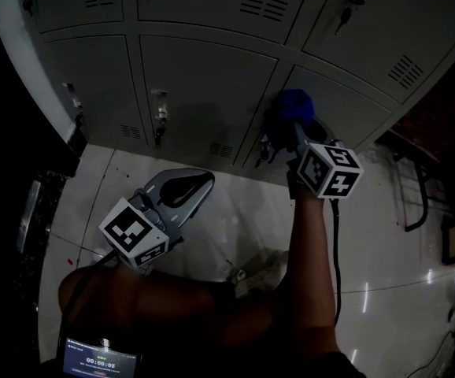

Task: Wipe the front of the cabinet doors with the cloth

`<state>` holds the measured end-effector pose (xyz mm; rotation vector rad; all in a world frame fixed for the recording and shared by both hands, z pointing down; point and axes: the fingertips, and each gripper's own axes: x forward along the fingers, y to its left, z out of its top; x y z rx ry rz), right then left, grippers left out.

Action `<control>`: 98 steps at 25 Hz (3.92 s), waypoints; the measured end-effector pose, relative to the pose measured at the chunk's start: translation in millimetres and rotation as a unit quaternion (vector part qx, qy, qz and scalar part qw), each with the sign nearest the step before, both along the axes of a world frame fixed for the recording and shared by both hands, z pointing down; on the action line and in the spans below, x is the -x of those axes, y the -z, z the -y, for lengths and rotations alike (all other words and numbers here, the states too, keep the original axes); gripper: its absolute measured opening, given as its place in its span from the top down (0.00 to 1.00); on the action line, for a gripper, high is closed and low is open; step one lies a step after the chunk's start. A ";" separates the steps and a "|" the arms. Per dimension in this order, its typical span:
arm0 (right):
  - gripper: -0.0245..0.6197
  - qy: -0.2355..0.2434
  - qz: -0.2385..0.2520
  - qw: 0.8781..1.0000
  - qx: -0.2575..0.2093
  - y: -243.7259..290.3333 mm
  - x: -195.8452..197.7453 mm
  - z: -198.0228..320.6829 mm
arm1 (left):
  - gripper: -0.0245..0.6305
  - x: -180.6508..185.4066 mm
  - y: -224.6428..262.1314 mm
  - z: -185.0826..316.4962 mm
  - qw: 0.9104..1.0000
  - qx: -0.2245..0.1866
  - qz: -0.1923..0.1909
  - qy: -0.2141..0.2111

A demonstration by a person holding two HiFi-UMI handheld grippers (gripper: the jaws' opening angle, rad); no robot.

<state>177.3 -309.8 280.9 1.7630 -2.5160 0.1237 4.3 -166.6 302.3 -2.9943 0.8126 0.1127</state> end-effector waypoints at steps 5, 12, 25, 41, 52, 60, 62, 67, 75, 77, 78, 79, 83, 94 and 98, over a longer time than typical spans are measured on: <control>0.85 -0.036 0.004 0.999 0.000 -1.4 -34.3 -7.8 | 0.95 -1.8 -0.4 -2.3 1.000 0.001 0.000 -0.005; 0.85 -0.083 0.015 0.996 -0.004 -1.5 -81.3 -17.9 | 0.95 -3.0 -1.7 -4.3 1.000 0.001 0.002 -0.009; 0.85 -0.198 0.078 0.977 -0.019 7.1 -200.7 -47.0 | 0.95 -6.1 -5.9 -6.9 1.000 0.002 0.008 -0.012; 0.85 -0.114 0.010 0.993 -0.014 0.4 -108.1 -39.8 | 0.95 -4.5 0.5 -9.7 1.000 -0.005 0.004 -0.013; 0.85 -0.006 0.021 1.000 0.014 -36.7 5.7 -15.1 | 0.95 -4.7 4.2 -11.1 1.000 -0.010 0.000 -0.014; 0.85 -0.005 0.004 1.000 0.017 -47.4 18.2 -1.7 | 0.95 -3.1 2.7 -9.2 1.000 -0.006 0.003 -0.012; 0.85 -0.008 0.007 1.000 0.019 -49.8 14.3 -0.9 | 0.95 -2.9 2.2 -9.1 1.000 -0.006 0.004 -0.011; 0.85 -0.022 0.014 0.999 0.023 -53.6 -3.8 -3.4 | 0.95 -4.6 0.0 -9.4 1.000 -0.006 0.005 -0.013; 0.85 -0.071 0.023 0.997 0.027 -55.8 -57.1 -10.6 | 0.95 -4.3 -0.5 -9.3 1.000 -0.005 0.006 -0.013; 0.85 -0.079 0.020 0.996 0.027 -55.6 -66.3 -12.2 | 0.95 -3.7 -0.3 -8.7 1.000 -0.006 0.005 -0.012; 0.85 -0.084 0.020 0.996 0.027 -55.4 -71.0 -13.2 | 0.95 -3.5 0.0 -8.6 1.000 -0.006 0.005 -0.012; 0.85 -0.089 0.021 0.995 0.027 -55.0 -75.9 -14.2 | 0.95 -3.3 0.1 -8.6 1.000 -0.006 0.005 -0.011; 0.85 -0.110 0.026 0.993 0.025 -52.8 -97.6 -19.0 | 0.95 -3.5 -0.4 -8.9 1.000 -0.007 0.006 -0.011; 0.85 -0.174 0.080 0.981 0.022 -48.6 -164.9 -34.2 | 0.95 -4.2 -2.5 -9.2 1.000 -0.005 0.008 -0.011; 0.85 -0.195 0.089 0.977 0.016 -47.4 -187.5 -40.2 | 0.95 -4.2 -3.0 -9.5 1.000 -0.005 0.009 -0.012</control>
